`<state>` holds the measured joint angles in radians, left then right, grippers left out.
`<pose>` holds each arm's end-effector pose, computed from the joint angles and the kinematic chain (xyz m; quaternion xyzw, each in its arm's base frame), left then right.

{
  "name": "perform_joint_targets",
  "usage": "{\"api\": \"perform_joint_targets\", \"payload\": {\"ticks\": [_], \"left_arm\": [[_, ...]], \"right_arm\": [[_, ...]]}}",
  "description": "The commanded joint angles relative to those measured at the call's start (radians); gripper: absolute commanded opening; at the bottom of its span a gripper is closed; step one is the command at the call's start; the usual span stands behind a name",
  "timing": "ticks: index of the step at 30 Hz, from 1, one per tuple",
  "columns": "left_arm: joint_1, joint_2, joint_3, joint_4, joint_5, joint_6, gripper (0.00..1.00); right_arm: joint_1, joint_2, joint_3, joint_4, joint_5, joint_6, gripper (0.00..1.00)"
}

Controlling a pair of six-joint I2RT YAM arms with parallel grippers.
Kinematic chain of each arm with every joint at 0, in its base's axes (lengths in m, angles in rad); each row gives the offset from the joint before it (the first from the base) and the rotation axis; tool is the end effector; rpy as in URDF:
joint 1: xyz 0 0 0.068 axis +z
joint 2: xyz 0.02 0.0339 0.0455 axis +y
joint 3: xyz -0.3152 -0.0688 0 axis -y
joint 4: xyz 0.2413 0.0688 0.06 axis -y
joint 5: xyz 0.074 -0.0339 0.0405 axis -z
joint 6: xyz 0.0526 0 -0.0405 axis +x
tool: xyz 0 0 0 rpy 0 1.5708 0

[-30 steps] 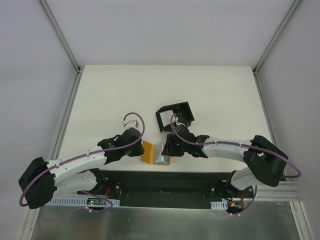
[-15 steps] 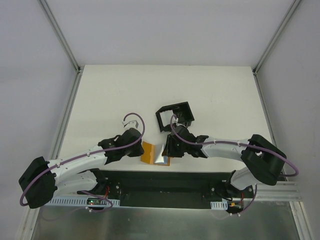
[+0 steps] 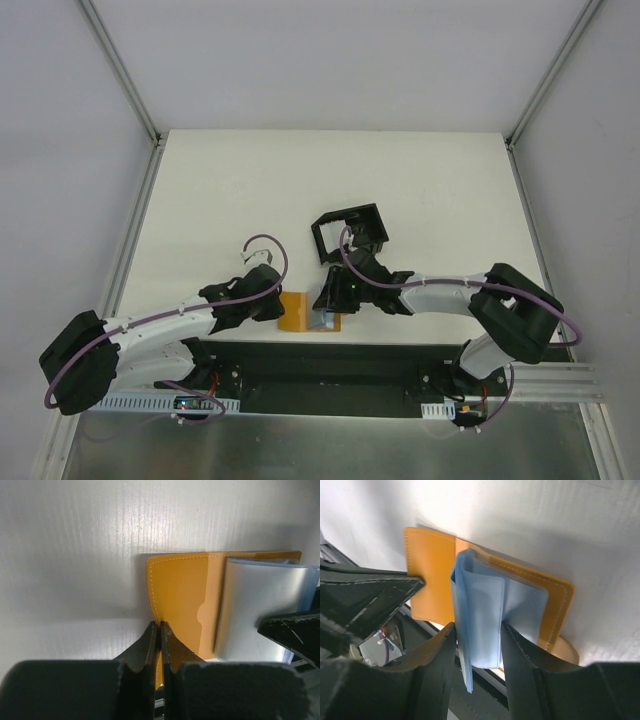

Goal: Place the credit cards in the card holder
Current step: Open the card holder at the center of the board.

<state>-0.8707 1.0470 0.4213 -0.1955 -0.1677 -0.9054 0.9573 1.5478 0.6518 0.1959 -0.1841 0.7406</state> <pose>0.1219 -0.1311 0.2016 -0.0467 0.9266 -0.2339 0.2906 0.1686 0.2561 0.1967 -0.1362 0.8934 0.3703 0.2149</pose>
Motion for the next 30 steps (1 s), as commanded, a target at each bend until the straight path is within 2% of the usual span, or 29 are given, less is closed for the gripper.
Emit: {"api": "perform_joint_targets", "payload": {"ticks": [1,13,23,25,30], "left_arm": [[-0.007,0.019,-0.033,0.031,0.008,-0.026,0.00],[-0.005,0.008,-0.044,0.064,-0.009,-0.039,0.00],[-0.005,-0.031,-0.067,0.064,-0.021,-0.041,0.00],[-0.005,-0.039,-0.073,0.064,-0.019,-0.040,0.00],[-0.005,-0.051,-0.078,0.064,-0.021,-0.020,0.00]], "right_arm": [[0.001,-0.018,-0.009,0.151,-0.066,0.006,0.43],[0.021,0.040,0.085,0.223,-0.169,-0.021,0.47],[0.001,0.000,0.020,0.203,-0.097,-0.021,0.46],[-0.008,-0.018,0.003,0.156,-0.055,-0.020,0.43],[-0.006,-0.066,0.025,-0.117,0.090,-0.087,0.31]]}}
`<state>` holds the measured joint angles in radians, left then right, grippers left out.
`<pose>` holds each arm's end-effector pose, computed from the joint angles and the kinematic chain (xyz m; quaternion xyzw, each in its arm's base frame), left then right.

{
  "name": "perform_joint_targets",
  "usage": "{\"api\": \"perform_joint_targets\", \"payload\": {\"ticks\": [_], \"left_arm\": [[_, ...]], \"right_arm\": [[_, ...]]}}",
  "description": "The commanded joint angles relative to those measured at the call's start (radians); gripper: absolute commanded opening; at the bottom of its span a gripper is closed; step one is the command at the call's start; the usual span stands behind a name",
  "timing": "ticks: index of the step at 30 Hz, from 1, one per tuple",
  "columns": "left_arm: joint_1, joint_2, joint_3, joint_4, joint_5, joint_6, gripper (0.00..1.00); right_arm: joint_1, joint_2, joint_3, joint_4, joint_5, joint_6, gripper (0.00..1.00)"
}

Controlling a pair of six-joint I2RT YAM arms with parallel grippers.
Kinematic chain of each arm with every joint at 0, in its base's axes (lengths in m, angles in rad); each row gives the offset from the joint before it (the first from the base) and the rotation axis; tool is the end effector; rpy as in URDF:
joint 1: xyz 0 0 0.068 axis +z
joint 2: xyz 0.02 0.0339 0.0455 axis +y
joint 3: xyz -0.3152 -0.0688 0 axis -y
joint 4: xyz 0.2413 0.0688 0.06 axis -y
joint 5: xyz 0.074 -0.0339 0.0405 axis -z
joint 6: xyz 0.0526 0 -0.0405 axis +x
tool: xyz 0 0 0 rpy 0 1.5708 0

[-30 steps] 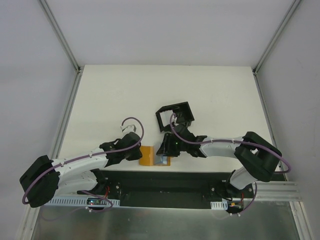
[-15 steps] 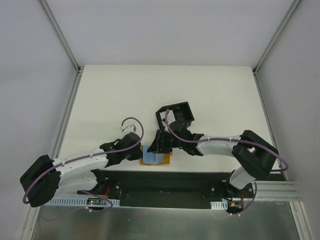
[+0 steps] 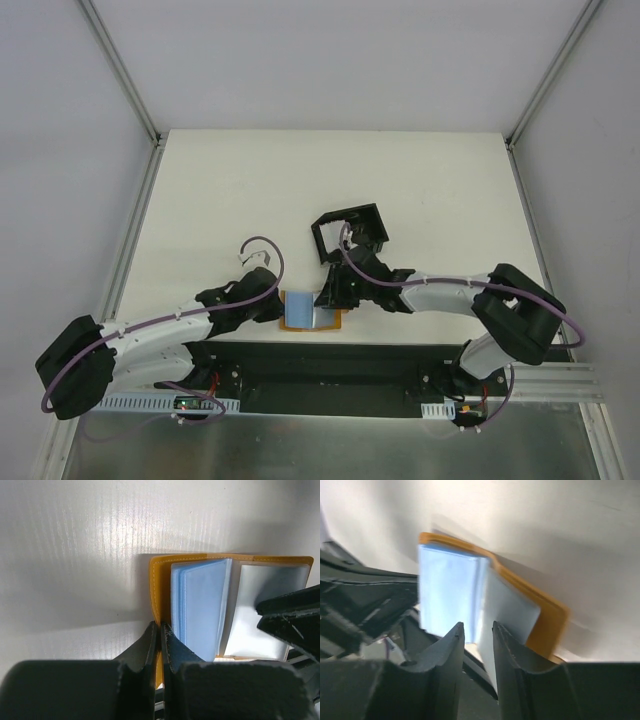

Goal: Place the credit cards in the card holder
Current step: Open the card holder at the center of the board.

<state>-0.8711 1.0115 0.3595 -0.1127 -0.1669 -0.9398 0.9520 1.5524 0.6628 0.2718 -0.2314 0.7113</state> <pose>0.1173 -0.1258 0.1948 -0.0642 0.9150 -0.2602 0.3016 0.1728 0.2634 0.2065 -0.1585 0.8699 0.4058 0.2311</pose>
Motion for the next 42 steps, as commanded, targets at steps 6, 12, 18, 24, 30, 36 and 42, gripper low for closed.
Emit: {"api": "perform_joint_targets", "payload": {"ticks": [6,12,18,24,30,36,42], "left_arm": [[-0.005,-0.014,-0.028,-0.012,-0.020,0.021,0.00],[-0.005,0.016,-0.042,0.007,-0.016,0.027,0.00],[-0.005,0.056,-0.045,0.022,0.007,0.042,0.00],[-0.003,0.038,-0.050,0.030,0.010,0.058,0.00],[-0.003,0.056,-0.044,0.041,0.023,0.079,0.00],[-0.005,0.033,-0.033,0.041,0.026,0.093,0.00],[-0.005,0.004,-0.028,0.044,0.049,0.091,0.00]], "right_arm": [[0.004,-0.055,0.046,-0.384,0.224,-0.090,0.24],[0.056,0.029,0.158,-0.575,0.375,-0.116,0.18],[0.088,0.093,0.236,-0.667,0.443,-0.131,0.16],[0.113,0.127,0.297,-0.773,0.512,-0.134,0.16],[0.114,0.123,0.314,-0.754,0.489,-0.176,0.16],[0.100,0.061,0.313,-0.692,0.426,-0.216,0.18],[0.065,-0.002,0.302,-0.626,0.354,-0.240,0.21]]}}
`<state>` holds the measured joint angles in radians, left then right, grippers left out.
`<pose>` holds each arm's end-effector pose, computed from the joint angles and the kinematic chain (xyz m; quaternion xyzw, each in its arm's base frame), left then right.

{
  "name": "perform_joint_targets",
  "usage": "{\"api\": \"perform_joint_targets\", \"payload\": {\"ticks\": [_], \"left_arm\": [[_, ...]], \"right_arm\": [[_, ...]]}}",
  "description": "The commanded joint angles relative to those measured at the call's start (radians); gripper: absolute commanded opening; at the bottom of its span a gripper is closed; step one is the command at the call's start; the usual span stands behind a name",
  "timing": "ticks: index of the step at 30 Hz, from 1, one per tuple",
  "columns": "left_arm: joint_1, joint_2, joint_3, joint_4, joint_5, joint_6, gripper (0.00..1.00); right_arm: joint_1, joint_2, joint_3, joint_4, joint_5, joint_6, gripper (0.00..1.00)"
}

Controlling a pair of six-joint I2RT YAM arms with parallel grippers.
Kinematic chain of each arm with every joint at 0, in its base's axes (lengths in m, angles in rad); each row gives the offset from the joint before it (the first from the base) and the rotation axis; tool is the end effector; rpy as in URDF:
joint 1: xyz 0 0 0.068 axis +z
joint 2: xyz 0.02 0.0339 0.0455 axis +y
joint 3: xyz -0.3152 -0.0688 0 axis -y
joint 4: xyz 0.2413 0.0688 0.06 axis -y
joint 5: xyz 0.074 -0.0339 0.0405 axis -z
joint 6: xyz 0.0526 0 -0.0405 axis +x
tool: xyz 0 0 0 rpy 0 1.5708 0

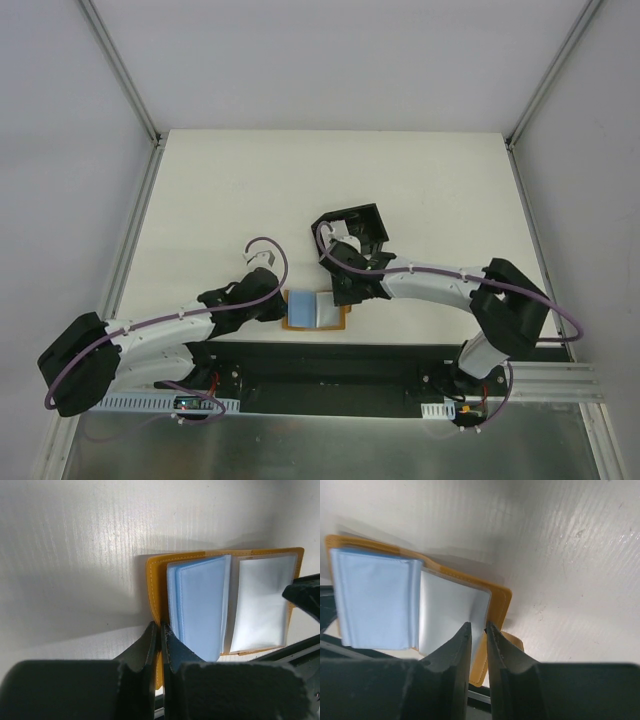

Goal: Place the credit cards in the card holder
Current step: Open the card holder at the center of the board.

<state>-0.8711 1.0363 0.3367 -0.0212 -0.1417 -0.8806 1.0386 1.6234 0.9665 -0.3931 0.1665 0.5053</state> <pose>0.1199 -0.1309 0.1921 -0.0335 0.9086 -0.2746 0.3129 0.1734 0.2773 0.2192 -0.2331 0.9346 0.1214 0.2399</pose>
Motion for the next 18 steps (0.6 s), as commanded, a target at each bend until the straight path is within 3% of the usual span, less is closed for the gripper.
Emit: {"api": "perform_joint_targets", "payload": {"ticks": [1,5,7,18], "left_arm": [[-0.005,-0.027,-0.008,-0.048,0.024,0.034,0.04],[-0.003,-0.045,-0.022,-0.043,0.011,0.034,0.21],[0.004,-0.051,-0.019,-0.042,0.016,0.035,0.24],[0.070,-0.073,-0.034,0.006,0.077,0.057,0.16]], "right_arm": [[-0.023,-0.071,-0.006,0.051,-0.053,-0.034,0.22],[-0.037,-0.043,-0.025,0.089,-0.100,-0.028,0.22],[-0.038,-0.030,-0.028,0.103,-0.117,-0.024,0.22],[-0.040,0.004,-0.031,0.125,-0.145,-0.014,0.21]]}}
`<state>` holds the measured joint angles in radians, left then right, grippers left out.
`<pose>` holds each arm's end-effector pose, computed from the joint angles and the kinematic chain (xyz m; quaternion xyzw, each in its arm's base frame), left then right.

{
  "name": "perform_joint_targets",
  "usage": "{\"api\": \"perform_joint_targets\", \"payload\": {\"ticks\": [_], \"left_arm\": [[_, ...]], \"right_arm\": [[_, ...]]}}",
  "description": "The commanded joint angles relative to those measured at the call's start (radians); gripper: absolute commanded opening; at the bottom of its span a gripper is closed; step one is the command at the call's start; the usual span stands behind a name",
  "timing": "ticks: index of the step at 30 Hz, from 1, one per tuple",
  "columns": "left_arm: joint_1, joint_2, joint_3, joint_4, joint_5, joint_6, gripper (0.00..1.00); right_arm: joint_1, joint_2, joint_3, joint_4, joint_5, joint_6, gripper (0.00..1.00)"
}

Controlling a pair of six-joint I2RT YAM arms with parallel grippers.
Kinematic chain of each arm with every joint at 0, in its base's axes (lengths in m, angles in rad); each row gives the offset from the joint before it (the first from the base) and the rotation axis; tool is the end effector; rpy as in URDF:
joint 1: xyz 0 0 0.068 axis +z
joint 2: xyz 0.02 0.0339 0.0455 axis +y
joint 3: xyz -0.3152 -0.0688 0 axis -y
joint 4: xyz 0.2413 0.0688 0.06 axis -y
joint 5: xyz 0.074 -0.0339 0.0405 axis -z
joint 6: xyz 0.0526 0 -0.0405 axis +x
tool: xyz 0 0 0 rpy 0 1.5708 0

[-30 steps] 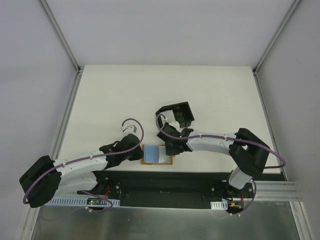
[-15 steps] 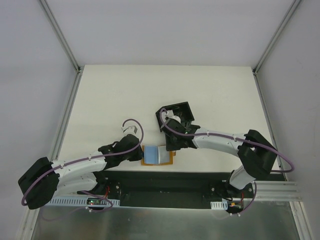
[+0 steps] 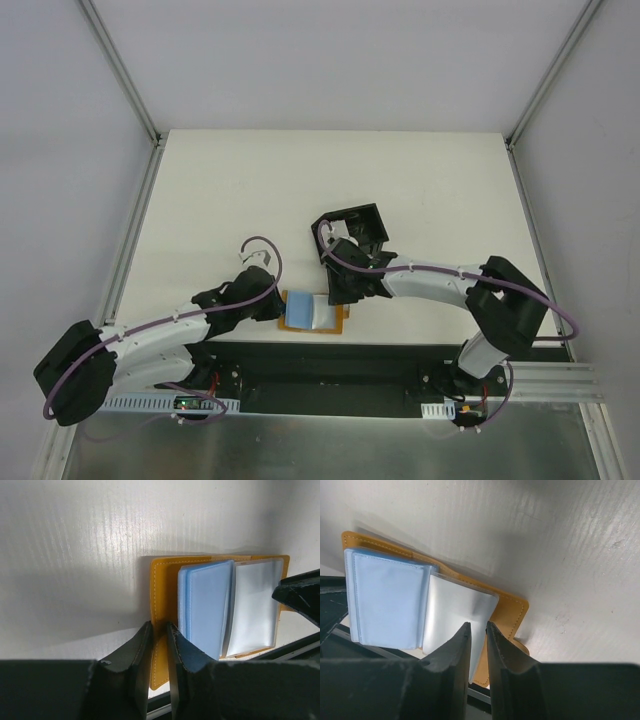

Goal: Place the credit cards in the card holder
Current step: Open the card holder at the center of the board.

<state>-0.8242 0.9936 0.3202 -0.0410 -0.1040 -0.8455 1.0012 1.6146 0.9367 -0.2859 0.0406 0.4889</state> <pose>0.1191 -0.1207 0.1913 -0.0313 0.9082 -0.2756 0.3134 0.1806 0.2781 0.2198 -0.2359 0.9245 0.1883 0.2328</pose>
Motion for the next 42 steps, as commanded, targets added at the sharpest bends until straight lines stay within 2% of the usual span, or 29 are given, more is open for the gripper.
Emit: {"api": "perform_joint_targets", "payload": {"ticks": [1,8,15,25,28,37,42], "left_arm": [[0.034,-0.044,-0.023,0.027,0.049,0.023,0.17],[0.097,-0.116,-0.069,0.036,0.131,0.029,0.22],[0.149,-0.133,-0.098,0.096,0.208,0.052,0.22],[0.178,-0.148,-0.113,0.124,0.260,0.062,0.16],[0.189,-0.159,-0.118,0.124,0.273,0.060,0.20],[0.201,-0.177,-0.121,0.105,0.274,0.065,0.21],[0.209,-0.194,-0.115,0.090,0.291,0.082,0.27]], "right_arm": [[-0.003,0.014,0.001,0.016,-0.019,0.002,0.21],[-0.006,0.031,0.002,0.002,-0.015,0.005,0.21],[-0.004,0.045,0.008,-0.004,-0.018,0.004,0.21],[-0.006,0.059,0.019,-0.009,-0.025,0.005,0.21],[-0.006,0.059,0.017,-0.010,-0.024,0.005,0.21],[-0.004,0.065,0.025,-0.022,-0.013,0.007,0.21],[-0.006,0.077,0.030,-0.030,-0.016,0.007,0.21]]}}
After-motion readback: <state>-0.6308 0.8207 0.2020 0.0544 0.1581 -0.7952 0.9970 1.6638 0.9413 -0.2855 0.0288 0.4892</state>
